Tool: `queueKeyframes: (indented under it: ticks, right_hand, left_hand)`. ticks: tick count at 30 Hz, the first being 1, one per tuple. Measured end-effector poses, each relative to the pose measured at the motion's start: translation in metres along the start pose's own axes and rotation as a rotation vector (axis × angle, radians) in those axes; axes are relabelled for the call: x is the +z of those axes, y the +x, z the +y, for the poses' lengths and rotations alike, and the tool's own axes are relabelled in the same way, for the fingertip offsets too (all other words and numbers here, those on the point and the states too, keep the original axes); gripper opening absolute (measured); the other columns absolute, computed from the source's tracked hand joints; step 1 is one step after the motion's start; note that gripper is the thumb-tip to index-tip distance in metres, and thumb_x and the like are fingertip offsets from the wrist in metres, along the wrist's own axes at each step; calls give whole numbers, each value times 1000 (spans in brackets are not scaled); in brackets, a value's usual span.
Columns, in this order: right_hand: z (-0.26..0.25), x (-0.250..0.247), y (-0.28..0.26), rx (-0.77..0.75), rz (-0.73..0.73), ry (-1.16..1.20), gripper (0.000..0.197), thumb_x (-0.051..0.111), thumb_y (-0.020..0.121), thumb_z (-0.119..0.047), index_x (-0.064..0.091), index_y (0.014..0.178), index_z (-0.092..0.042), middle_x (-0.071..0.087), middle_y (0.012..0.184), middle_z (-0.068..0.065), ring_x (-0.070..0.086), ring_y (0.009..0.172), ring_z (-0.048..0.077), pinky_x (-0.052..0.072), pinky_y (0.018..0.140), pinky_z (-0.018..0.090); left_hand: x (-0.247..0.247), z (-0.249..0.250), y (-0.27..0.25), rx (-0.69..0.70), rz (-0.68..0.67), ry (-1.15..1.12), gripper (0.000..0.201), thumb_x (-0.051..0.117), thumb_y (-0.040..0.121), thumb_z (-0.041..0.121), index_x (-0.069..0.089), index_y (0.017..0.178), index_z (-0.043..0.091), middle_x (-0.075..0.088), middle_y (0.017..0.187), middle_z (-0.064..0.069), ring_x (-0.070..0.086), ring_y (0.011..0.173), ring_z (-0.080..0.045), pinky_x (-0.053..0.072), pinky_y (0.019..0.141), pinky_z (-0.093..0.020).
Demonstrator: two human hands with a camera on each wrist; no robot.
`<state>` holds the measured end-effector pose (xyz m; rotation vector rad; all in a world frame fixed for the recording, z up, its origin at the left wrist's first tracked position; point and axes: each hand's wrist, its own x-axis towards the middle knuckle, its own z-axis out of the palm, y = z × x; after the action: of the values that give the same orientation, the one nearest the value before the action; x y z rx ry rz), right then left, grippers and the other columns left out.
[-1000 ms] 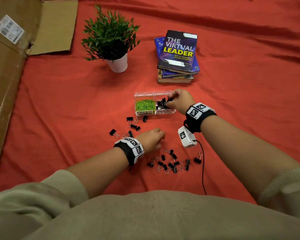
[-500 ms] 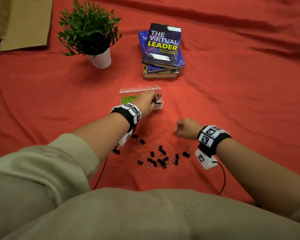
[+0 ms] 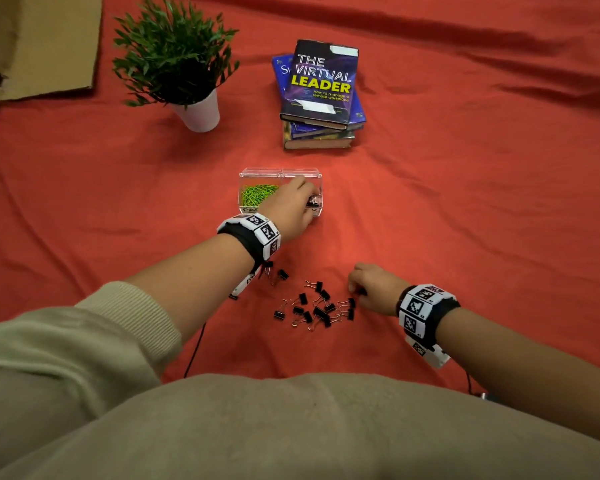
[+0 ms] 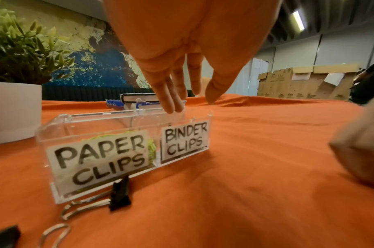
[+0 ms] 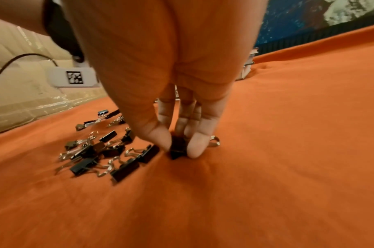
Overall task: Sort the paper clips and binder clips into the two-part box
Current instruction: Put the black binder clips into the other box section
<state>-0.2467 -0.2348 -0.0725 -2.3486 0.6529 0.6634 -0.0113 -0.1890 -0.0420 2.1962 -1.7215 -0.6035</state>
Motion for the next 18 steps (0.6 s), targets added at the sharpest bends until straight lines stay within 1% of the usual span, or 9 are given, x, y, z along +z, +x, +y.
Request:
queueKeyframes:
  ticks: [2,4,6,7,9,11,14,16,18]
  right_hand:
    - [-3,4,0,-15,63,69,20,58,76,-5,61,95,-10,49,96,-1,54,94,21,46,84,29]
    - [-7,8,-2,-58,101,103,26,61,75,-10,61,101,-10,53,99,2,53,96,21,46,87,30]
    - [-12,14,-7,-91,95,-1,35,63,76,-23,58,109,-14,51,107,1,46,102,19,44,87,29]
    - [-13,19,-9,-93,83,-87,41,62,76,-31,55,113,-16,48,110,0,42,104,19,45,86,31]
    - [-16,26,-12,-74,58,-212,49,63,76,-38,49,117,-15,43,116,2,38,107,21,48,83,37]
    - [-17,33,-13,-63,65,-238,49,64,77,-34,47,118,-13,41,120,5,41,109,25,49,83,41]
    - [-20,36,-11,-63,85,-190,38,59,80,-22,50,115,-9,44,119,7,44,109,27,43,89,37]
    - [-22,35,-10,-76,83,-170,34,58,81,-21,52,113,-9,47,116,7,43,106,26,38,90,32]
    - [-24,32,-9,-83,84,-137,32,59,80,-22,54,108,-9,49,111,7,44,102,25,40,90,33]
  left_hand:
    - [5,10,-17,23,-20,11,37,56,86,20,52,122,13,48,122,-6,56,104,-25,51,87,-41]
    - [19,20,-39,50,-171,38,34,57,86,25,53,119,16,48,120,-4,56,104,-23,51,86,-39]
    - [38,27,-63,77,-325,99,37,58,85,31,52,119,18,48,118,-4,55,106,-24,49,82,-36]
    - [48,30,-74,86,-362,132,40,60,84,35,50,119,18,47,117,-5,54,107,-25,48,81,-37]
    - [66,35,-90,86,-373,181,47,63,81,43,48,119,19,45,117,-7,49,110,-26,48,81,-39]
    - [76,39,-98,59,-351,206,50,64,81,45,47,120,19,43,120,-8,44,113,-27,49,82,-41]
    - [83,43,-100,50,-328,202,42,63,84,39,49,118,18,41,121,-9,42,114,-28,50,84,-43]
    - [84,42,-98,60,-328,183,35,62,86,34,50,113,16,41,118,-9,43,111,-29,50,84,-43]
    - [84,40,-97,58,-334,167,32,62,86,32,50,111,15,42,116,-9,42,110,-28,49,83,-43]
